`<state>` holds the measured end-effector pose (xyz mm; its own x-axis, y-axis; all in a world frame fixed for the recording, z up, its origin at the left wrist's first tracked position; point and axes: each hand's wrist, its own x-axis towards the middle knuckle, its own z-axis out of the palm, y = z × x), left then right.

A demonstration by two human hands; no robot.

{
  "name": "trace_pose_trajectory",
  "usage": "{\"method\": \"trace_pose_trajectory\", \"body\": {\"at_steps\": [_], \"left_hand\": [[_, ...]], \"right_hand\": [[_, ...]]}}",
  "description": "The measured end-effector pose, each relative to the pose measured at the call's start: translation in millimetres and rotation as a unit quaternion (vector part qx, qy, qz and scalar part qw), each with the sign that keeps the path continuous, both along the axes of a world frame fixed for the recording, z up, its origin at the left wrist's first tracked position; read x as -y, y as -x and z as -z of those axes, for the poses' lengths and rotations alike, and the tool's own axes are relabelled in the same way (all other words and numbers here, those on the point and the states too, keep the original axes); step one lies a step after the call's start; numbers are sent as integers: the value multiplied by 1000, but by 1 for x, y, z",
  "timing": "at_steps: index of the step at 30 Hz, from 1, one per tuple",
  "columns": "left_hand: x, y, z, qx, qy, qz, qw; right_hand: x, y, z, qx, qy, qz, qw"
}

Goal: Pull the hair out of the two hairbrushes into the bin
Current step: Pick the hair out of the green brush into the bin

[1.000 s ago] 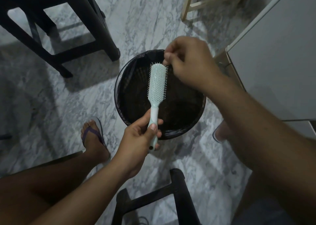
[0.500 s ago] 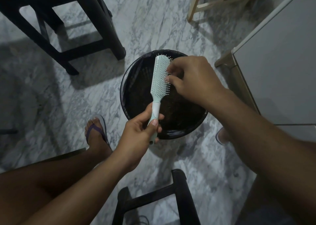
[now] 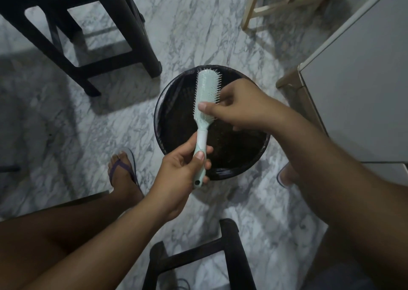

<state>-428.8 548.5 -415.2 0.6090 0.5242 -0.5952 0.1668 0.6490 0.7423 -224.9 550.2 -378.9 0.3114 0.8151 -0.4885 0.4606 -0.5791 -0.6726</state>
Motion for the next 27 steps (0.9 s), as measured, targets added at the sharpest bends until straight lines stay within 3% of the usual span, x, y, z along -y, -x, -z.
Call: {"method": "trace_pose_trajectory", "body": {"at_steps": [7, 11, 14, 17, 19, 23, 27], "left_hand": [[-1, -1, -6, 27, -2, 1, 1000], [-10, -1, -8, 40, 9, -22, 999], [-13, 0, -10, 46, 6, -20, 999], [-10, -1, -9, 48, 10, -11, 999], [-9, -1, -9, 47, 11, -5, 999], [-8, 1, -8, 42, 3, -6, 999], [-11, 2, -8, 37, 3, -18, 999]], "right_hand": [[1, -17, -18, -20, -34, -8, 999], [2, -40, -22, -6, -113, 140, 984], [3, -45, -13, -136, -81, 180, 971], [6, -24, 11, -234, -7, 69, 970], [5, -14, 19, -221, -19, 14, 975], [3, -27, 8, -195, -48, 12, 980], [9, -46, 1, -91, -39, 37, 994]]}}
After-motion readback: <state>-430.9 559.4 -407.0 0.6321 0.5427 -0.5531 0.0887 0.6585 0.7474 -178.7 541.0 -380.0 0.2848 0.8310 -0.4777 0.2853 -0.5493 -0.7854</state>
